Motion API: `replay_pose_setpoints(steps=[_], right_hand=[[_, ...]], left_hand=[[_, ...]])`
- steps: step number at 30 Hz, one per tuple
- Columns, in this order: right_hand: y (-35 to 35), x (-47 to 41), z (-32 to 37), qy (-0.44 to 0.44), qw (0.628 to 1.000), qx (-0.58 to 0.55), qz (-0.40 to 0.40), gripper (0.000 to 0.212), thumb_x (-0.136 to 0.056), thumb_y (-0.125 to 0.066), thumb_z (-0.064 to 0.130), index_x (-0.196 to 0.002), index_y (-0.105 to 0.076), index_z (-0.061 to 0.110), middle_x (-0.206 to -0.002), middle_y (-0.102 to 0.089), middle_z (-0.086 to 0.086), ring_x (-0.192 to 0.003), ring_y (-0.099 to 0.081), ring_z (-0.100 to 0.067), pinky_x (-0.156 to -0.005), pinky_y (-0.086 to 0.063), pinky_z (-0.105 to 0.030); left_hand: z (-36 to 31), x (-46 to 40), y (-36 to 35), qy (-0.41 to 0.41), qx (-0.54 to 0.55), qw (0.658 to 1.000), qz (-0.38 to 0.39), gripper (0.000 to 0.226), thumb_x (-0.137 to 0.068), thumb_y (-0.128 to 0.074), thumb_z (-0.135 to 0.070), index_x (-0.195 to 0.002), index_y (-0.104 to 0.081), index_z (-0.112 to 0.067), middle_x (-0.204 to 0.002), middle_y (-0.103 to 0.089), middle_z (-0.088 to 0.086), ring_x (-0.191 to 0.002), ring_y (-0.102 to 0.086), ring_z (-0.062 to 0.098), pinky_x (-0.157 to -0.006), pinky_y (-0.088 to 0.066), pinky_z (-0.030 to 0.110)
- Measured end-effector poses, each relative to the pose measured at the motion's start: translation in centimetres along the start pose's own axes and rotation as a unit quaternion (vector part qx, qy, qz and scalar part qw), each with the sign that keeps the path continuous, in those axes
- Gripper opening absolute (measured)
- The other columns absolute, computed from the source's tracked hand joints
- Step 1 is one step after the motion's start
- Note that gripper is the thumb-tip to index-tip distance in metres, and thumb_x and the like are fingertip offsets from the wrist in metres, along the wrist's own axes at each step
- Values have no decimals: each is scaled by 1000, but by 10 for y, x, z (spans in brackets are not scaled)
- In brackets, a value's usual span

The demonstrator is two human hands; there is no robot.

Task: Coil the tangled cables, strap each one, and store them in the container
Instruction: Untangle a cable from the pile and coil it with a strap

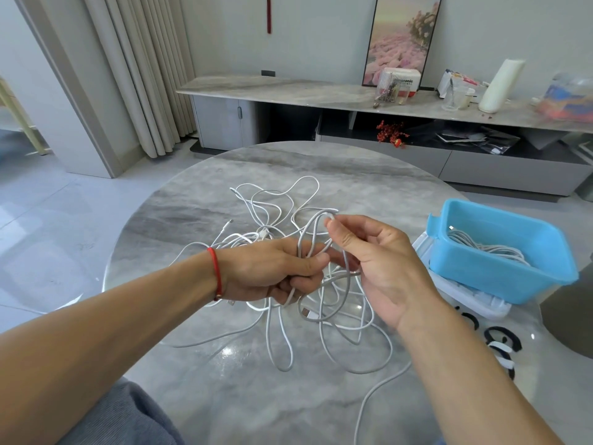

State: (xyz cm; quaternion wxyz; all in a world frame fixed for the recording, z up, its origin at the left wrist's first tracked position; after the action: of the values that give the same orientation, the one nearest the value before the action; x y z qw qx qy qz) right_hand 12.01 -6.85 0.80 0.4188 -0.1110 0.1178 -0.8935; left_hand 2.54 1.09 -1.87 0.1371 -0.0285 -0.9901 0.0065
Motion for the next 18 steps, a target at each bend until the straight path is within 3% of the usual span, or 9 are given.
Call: replay_pose_setpoints(steps=[3, 6, 9, 11, 13, 18], right_hand=[[-3, -1, 3, -6, 999, -36, 28, 25, -62, -87, 25, -84, -82, 15, -95, -76, -7, -72, -68, -17, -74, -59, -22], [-4, 0, 2, -15, 998, -39, 43, 36, -53, -89, 30, -83, -83, 13, -97, -71, -14, -58, -53, -18, -57, -51, -23], [7, -3, 10, 32, 998, 49, 25, 35, -61, -88, 32, -88, -81, 12, -92, -72, -11, -63, -62, -20, -66, -56, -31], [15, -4, 24, 98, 980, 173, 25, 26, -70, -86, 37, -87, -79, 18, -84, -72, 0, -69, -65, -13, -71, -56, -27], [19, -3, 31, 131, 957, 255, 54, 21, -78, -83, 39, -88, -75, 22, -74, -69, 5, -64, -60, -10, -66, -52, -26], [8, 4, 34, 145, 967, 169, 126, 16, -84, -81, 19, -88, -69, 9, -80, -70, -8, -65, -63, -15, -63, -54, -24]], left_hand=[[-4, 1, -5, -12, 33, 999, 22, 33, -106, -39, -36, -133, -57, -30, -66, -20, -2, -57, -14, 12, -54, -10, 31], [-6, 0, -11, -15, 19, 999, 37, 24, -107, -37, -38, -115, -54, -23, -65, -19, 0, -54, -14, 12, -49, -12, 27], [-4, -2, -14, 0, 28, 999, 39, 26, -107, -34, -40, -97, -49, -22, -65, -18, 1, -55, -13, 14, -46, -14, 24], [-5, -1, -16, 9, 41, 998, 51, 28, -107, -34, -42, -91, -48, -24, -65, -18, 0, -54, -13, 12, -46, -13, 24], [-6, 1, -20, 15, 58, 995, 78, 29, -105, -35, -44, -88, -48, -24, -64, -20, -3, -54, -14, 10, -46, -13, 23], [-12, 11, -29, 26, 97, 986, 133, 29, -101, -37, -47, -87, -45, -23, -62, -27, -7, -57, -10, 13, -46, -12, 24]])
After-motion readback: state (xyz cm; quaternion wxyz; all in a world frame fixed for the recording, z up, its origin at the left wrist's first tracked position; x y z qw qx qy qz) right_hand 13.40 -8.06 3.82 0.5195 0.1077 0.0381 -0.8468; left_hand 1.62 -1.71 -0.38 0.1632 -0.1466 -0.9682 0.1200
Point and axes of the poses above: each hand's wrist, its own x-axis away from the middle knuckle, its own y-axis out of the back of the hand, z = x × y, the point moved 7 cm from there along -x, towards the middle knuckle
